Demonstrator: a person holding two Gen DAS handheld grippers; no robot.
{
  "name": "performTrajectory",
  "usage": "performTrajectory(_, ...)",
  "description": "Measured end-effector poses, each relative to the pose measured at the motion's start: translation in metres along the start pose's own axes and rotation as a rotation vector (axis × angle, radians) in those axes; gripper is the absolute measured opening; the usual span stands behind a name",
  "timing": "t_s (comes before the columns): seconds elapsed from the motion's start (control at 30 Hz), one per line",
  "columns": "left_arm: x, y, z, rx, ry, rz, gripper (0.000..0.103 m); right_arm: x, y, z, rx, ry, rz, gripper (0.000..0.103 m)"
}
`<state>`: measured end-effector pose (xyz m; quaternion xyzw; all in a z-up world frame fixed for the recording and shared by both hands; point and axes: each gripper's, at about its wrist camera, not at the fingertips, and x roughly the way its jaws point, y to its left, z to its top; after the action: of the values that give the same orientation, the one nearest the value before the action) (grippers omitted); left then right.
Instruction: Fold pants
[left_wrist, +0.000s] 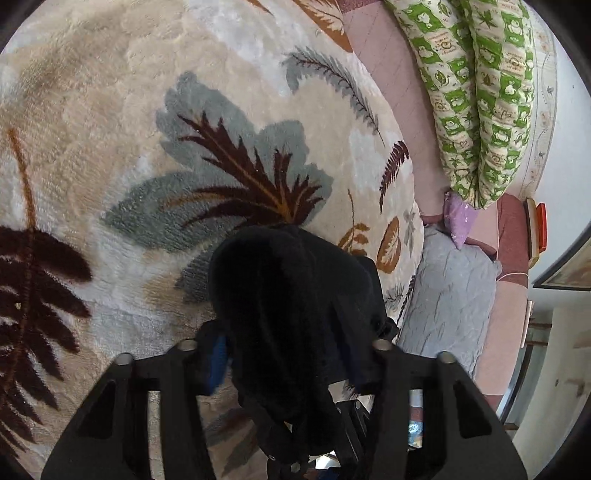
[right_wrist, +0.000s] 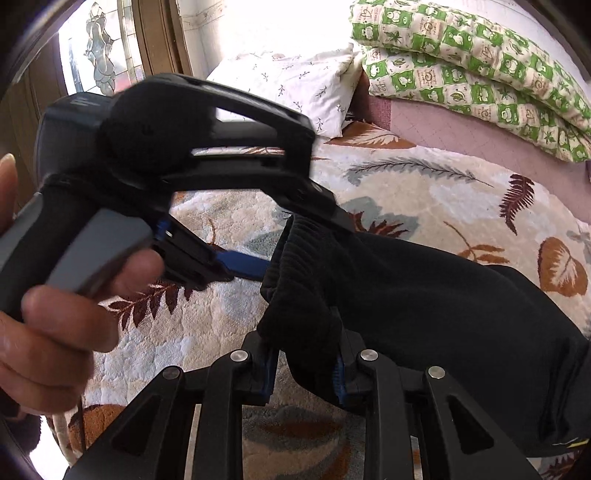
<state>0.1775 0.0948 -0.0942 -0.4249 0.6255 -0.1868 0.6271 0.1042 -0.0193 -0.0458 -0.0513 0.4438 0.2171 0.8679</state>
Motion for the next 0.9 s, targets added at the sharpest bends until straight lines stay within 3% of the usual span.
performTrajectory(0.2,-0.022,-0.021,-0.02,0.039,-0.066,-0.026,0.023,-0.011,-0.007,0.0,0.038,-0.016,0.041,0.024)
performTrajectory(0.47,-0.016,-0.099,-0.055,0.154,-0.072,0.003,0.023,-0.069,-0.033,-0.008,0.145,-0.107,0.098,0.024)
performTrajectory(0.63,0.026,-0.157,-0.083,0.236,-0.036,0.043,0.023,-0.111,-0.075,-0.023,0.235,-0.167,0.096,0.024)
performTrajectory(0.9,0.135,-0.225,-0.118,0.331,0.066,0.147,0.023,-0.154,-0.172,-0.072,0.449,-0.224,0.091,0.024)
